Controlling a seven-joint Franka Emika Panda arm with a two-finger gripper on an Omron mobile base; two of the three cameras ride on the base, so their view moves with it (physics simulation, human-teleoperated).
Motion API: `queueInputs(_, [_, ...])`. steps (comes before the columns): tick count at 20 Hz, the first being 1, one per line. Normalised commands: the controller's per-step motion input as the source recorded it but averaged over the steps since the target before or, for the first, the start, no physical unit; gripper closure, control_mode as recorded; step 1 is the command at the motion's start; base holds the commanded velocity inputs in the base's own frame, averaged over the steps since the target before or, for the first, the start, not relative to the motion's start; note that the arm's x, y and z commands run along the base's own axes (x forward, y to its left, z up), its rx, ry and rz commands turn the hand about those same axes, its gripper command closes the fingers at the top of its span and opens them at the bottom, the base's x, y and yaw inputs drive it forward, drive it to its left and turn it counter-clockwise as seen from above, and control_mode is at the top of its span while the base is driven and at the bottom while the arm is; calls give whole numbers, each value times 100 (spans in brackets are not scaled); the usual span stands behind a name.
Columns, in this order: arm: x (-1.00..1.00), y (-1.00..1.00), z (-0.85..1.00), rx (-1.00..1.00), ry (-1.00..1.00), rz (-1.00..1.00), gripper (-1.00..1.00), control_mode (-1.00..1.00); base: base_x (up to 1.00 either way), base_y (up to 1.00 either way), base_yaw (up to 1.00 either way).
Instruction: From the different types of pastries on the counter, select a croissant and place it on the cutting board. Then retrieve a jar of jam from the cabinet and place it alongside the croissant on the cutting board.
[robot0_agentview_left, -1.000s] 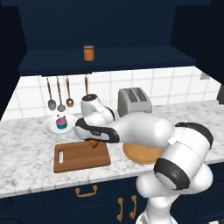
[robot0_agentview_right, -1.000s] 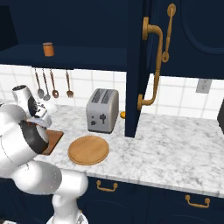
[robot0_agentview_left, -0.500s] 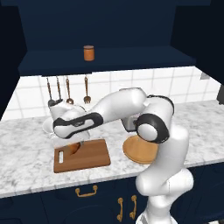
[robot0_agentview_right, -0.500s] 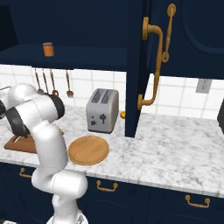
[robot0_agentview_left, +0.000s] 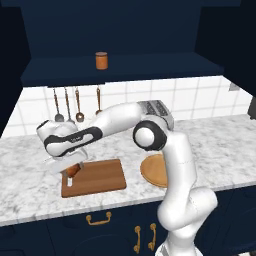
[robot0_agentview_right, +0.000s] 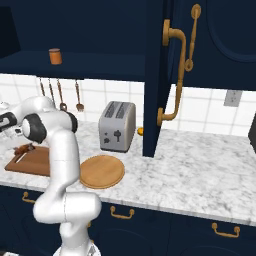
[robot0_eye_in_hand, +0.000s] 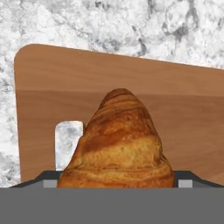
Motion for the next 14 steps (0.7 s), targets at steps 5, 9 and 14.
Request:
queueInputs(5, [-1, -48, -40, 8, 2, 0, 100, -100, 0, 0, 0])
queueInputs(9, [-8, -86, -41, 13, 0, 0, -100, -100, 0, 0, 0])
queueInputs(14, [-18, -69, -3, 16, -6, 0, -100, -100, 0, 0, 0])
